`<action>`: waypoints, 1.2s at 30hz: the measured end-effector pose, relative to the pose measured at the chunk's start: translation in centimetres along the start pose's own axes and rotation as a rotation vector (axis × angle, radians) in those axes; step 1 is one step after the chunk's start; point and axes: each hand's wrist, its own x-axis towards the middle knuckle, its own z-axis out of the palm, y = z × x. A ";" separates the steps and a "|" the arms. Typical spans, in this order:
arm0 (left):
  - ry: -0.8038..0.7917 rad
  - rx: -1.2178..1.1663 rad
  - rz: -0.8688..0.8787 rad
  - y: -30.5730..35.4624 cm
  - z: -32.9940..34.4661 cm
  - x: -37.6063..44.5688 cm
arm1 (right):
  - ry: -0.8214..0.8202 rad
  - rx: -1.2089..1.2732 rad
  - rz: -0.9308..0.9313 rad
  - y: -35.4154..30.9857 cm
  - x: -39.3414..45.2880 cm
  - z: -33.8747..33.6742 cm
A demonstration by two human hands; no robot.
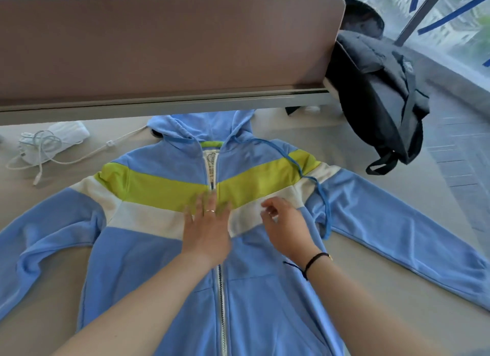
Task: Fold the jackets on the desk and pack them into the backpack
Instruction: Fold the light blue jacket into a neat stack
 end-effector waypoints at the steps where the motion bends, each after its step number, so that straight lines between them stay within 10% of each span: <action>1: 0.007 -0.034 0.018 1.5 -0.1 -0.1 | 0.112 -0.039 0.000 2.4 -0.3 -2.1; 8: 0.031 -0.134 0.232 15.8 0.6 1.0 | 0.431 -0.308 0.385 21.4 -3.7 -18.4; 15: -0.100 -0.063 0.305 28.7 1.8 2.7 | 0.066 -0.404 0.624 33.3 -4.9 -28.5; 21: -0.268 -0.081 0.157 34.8 2.1 3.2 | -0.148 -0.507 0.539 35.2 -4.3 -31.7; 28: -0.282 -0.588 0.019 39.3 -1.0 5.5 | 0.230 0.145 0.311 31.4 -4.5 -39.4; 36: -0.222 -0.863 0.115 42.2 -2.3 2.5 | -0.013 0.422 0.446 28.9 -4.5 -35.7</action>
